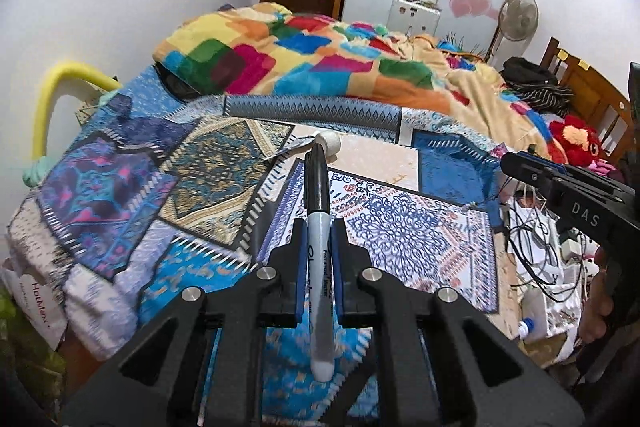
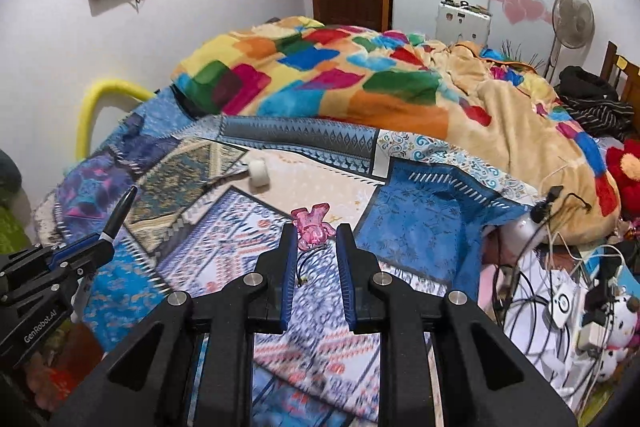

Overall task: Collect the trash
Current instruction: 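Carry the marker and hair clip with both tools over the white bin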

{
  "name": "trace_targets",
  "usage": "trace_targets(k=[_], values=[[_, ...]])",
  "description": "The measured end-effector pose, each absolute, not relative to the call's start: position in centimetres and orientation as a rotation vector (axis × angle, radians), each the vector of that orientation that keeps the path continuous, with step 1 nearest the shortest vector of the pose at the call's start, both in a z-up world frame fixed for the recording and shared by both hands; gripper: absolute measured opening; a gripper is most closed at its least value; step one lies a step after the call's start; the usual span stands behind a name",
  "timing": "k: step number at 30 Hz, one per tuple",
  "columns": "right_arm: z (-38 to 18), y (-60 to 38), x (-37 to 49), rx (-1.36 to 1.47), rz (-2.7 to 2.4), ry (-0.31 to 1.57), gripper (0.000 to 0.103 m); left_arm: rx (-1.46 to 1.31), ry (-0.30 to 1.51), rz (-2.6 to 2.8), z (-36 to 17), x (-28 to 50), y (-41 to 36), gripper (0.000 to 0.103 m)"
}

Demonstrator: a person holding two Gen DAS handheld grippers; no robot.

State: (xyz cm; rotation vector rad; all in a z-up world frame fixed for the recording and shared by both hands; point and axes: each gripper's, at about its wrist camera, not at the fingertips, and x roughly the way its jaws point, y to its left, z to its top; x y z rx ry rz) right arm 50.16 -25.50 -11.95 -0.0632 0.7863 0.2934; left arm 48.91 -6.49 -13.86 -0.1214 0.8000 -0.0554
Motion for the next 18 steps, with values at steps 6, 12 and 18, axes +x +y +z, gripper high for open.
trace_targets(k=[6,12,18], values=[[-8.7,-24.4,45.6,-0.072,0.311,0.745,0.018,-0.134,0.773,-0.041,-11.2,44.1,-4.5,0.010],[-5.4,-22.0,40.9,-0.068,0.361,0.687,0.018,-0.130,0.733,-0.006,-8.6,38.6,-2.0,0.010],[-3.5,-18.9,36.5,-0.062,0.433,0.645,0.018,-0.131,0.698,0.034,-6.7,33.7,1.2,0.010]])
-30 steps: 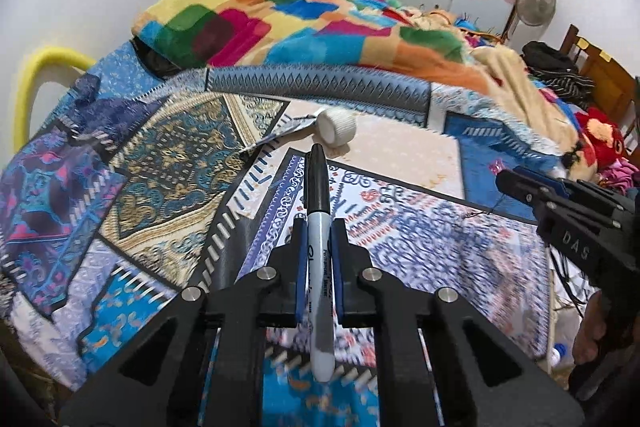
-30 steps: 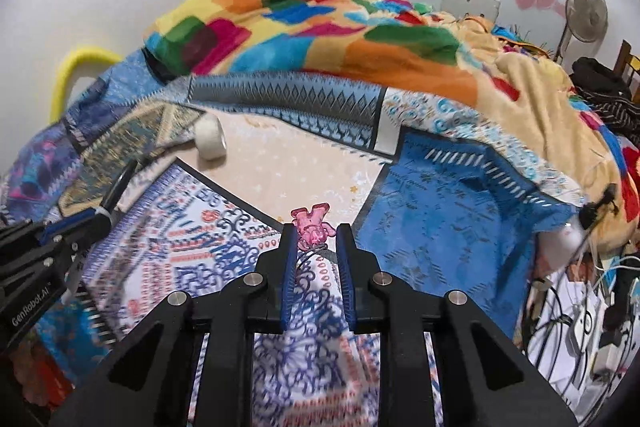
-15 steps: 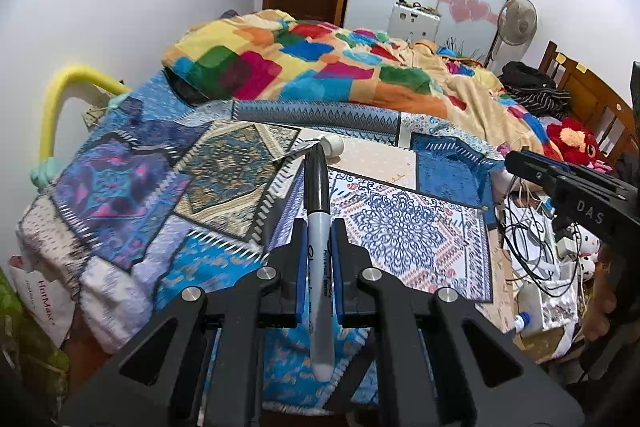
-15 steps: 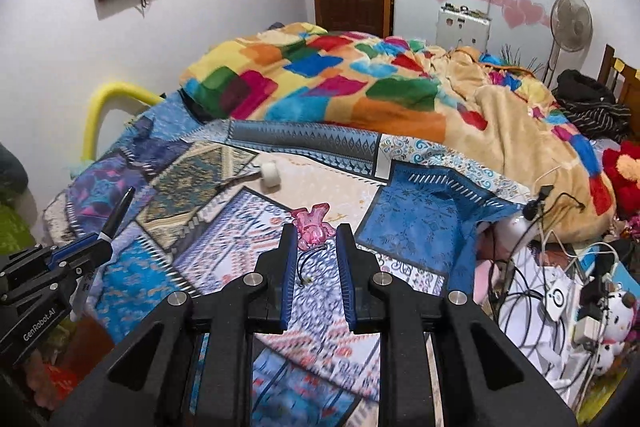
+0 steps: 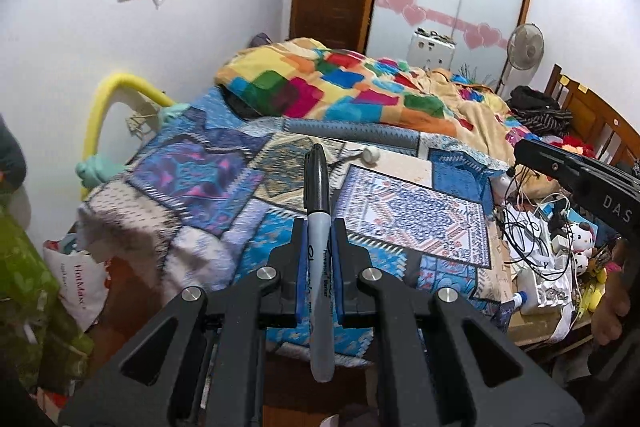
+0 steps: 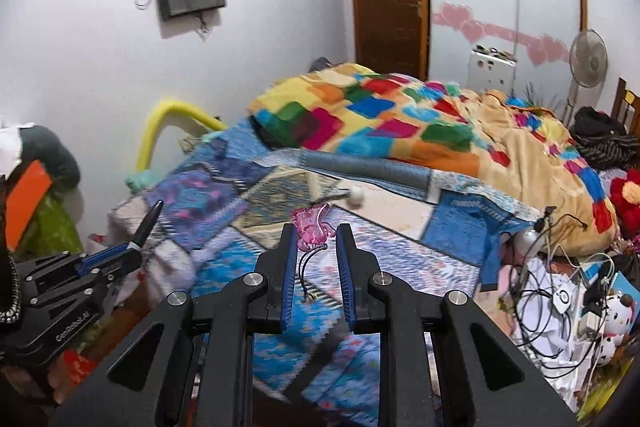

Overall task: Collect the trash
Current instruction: 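Carry the marker and hair clip with both tools over the white bin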

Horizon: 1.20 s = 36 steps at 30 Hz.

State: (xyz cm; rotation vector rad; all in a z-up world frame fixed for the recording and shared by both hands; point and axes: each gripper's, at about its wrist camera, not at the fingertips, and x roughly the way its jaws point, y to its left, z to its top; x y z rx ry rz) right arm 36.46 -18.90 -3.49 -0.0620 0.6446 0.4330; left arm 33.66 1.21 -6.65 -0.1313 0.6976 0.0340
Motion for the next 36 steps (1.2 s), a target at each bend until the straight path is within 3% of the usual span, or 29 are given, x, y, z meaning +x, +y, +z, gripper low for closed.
trace_targets(k=[8,19,36], values=[[-2.2,-14.7,31.9,-0.086,0.533,0.625,0.018,-0.134,0.663,0.103,-5.3,27.8,6.2,0.010],[-3.3,-7.8,27.8,-0.146,0.649,0.661,0.018,-0.202,0.690,0.192,-7.3,20.8,12.6,0.010],[-11.7,2.3,25.5,-0.259,0.774,0.898,0.018,-0.319,0.945,0.261,-18.8,16.3,18.4,0.010]])
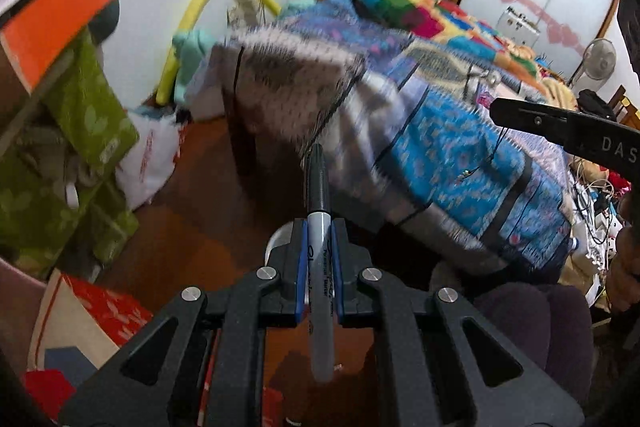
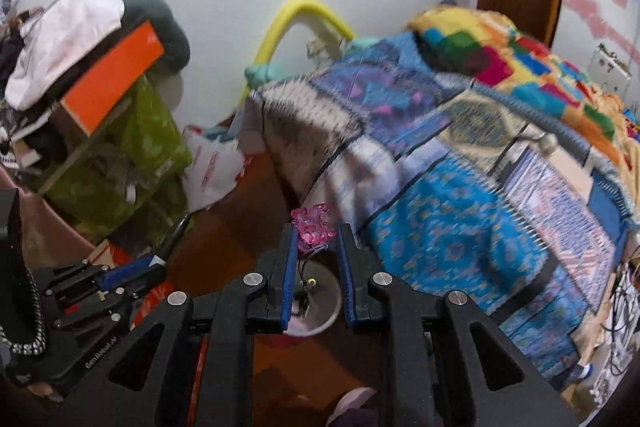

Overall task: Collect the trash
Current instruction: 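Open both tools over the white bin to drop marker and clip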

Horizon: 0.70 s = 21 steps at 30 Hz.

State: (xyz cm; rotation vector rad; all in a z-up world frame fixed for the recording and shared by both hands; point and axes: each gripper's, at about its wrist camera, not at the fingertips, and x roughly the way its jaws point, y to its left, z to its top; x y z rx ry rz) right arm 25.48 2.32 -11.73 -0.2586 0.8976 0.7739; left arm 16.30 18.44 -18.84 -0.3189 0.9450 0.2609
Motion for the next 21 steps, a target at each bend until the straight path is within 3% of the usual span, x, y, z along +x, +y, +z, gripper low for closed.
trace_targets(k=[13,16,21], values=[[-20.3,7.3,27.3,-0.283,0.836,1.178,0.019,-0.377,1.105,0.258,-25.9,18.7,19.6,0.010],[-21.4,8.2,28.3,-0.239,0.889,1.267,0.029,-0.386,1.118,0.260,-26.5,19.9,20.0,0.010],[-21.1,8.1,28.9,-0.269,0.868,1.224,0.040,-0.381,1.126,0.249,-26.8,22.0,20.1,0.010]])
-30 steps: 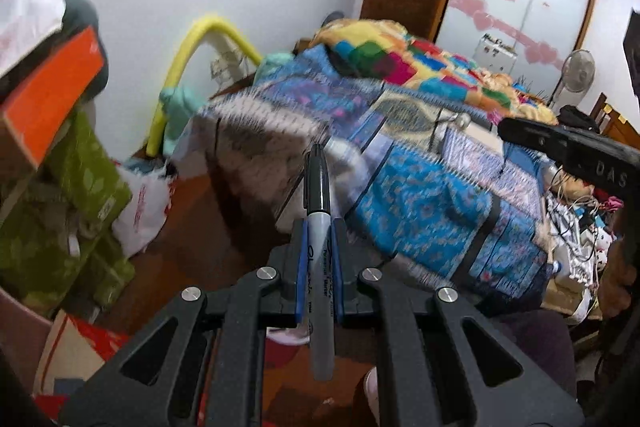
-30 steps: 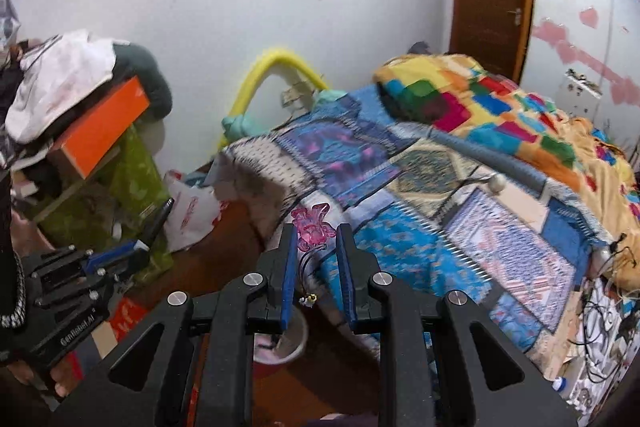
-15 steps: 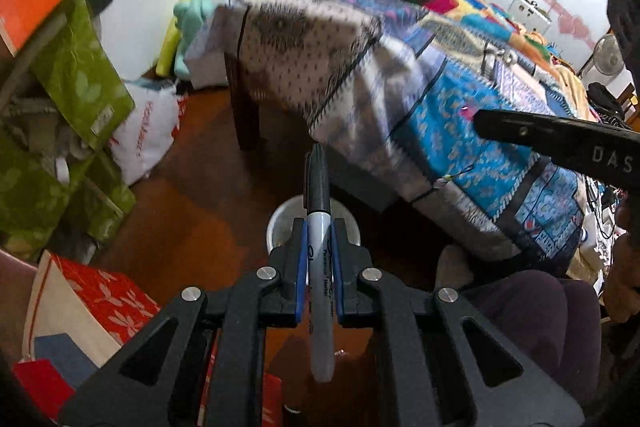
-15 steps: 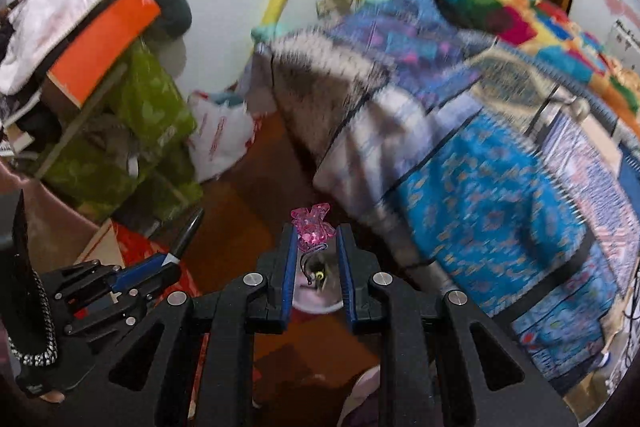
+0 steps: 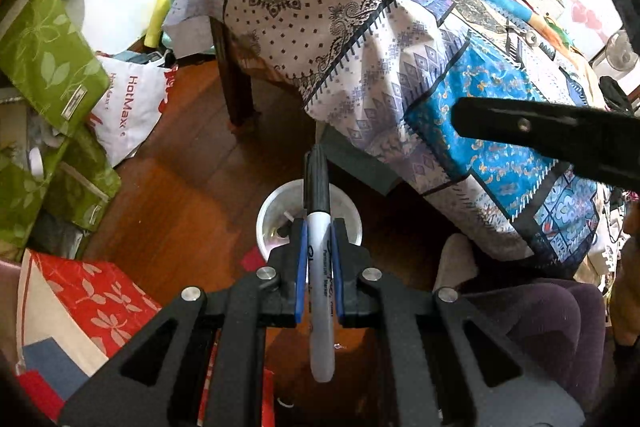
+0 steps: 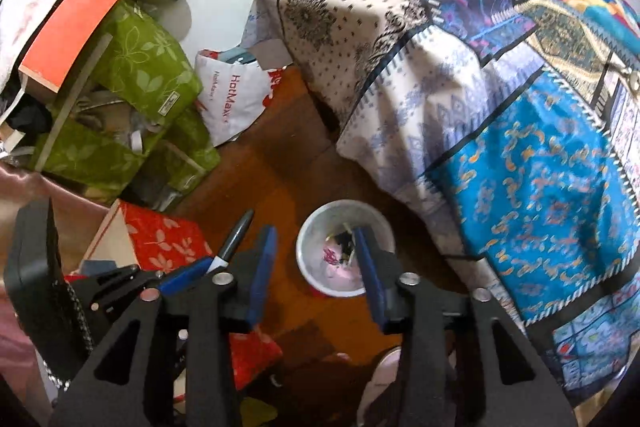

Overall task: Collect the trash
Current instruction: 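Open both tools over the white bin to drop marker and clip, then move both open tools back over the bed items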

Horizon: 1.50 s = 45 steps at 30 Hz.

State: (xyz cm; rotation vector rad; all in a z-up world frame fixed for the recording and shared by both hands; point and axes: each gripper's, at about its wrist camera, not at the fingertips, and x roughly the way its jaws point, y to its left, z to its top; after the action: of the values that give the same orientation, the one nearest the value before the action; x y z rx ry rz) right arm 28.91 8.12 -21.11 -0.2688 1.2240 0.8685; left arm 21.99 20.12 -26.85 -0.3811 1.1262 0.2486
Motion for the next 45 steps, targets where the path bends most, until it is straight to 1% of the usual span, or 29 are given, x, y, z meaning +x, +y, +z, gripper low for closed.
trace_targets(k=[3,4,5,6,7,11,17,24,30,39,45], values=[[-20.8,7.5,29.7,-0.271,0.851,1.207,0.040,-0.395,1.132,0.235,-26.9,23.5,20.1,0.012],[-20.7,7.2,29.8,-0.274,0.845,1.199,0.040,-0.397,1.135,0.233,-27.0,23.9,20.0,0.020],[-20.4,6.8,29.8,-0.277,0.838,1.186,0.040,-0.393,1.137,0.240,-27.0,24.3,20.0,0.032],[-20.2,6.6,29.9,-0.281,0.833,1.175,0.040,-0.384,1.132,0.262,-26.9,24.6,20.0,0.037],[-20.0,6.4,30.1,-0.285,0.830,1.168,0.040,-0.382,1.125,0.272,-26.8,24.7,20.0,0.039],[-19.1,5.2,30.0,-0.291,0.821,1.137,0.040,-0.403,1.110,0.272,-26.1,24.8,20.0,0.039],[-17.6,3.2,29.9,-0.285,0.810,1.095,0.040,-0.361,1.052,0.288,-23.0,23.7,18.9,0.039],[-14.4,0.4,28.9,-0.273,0.804,1.004,0.040,-0.300,0.945,0.301,-17.5,22.2,16.8,0.039],[-10.9,-2.8,28.2,-0.261,0.771,0.879,0.040,-0.239,0.837,0.284,-12.6,21.9,14.0,0.039],[-5.9,-8.7,29.3,-0.172,0.698,0.730,0.040,-0.161,0.716,0.225,-7.0,24.8,8.8,0.039],[-3.1,-12.7,30.9,-0.097,0.653,0.643,0.040,-0.130,0.676,0.161,-4.7,28.4,5.0,0.043]])
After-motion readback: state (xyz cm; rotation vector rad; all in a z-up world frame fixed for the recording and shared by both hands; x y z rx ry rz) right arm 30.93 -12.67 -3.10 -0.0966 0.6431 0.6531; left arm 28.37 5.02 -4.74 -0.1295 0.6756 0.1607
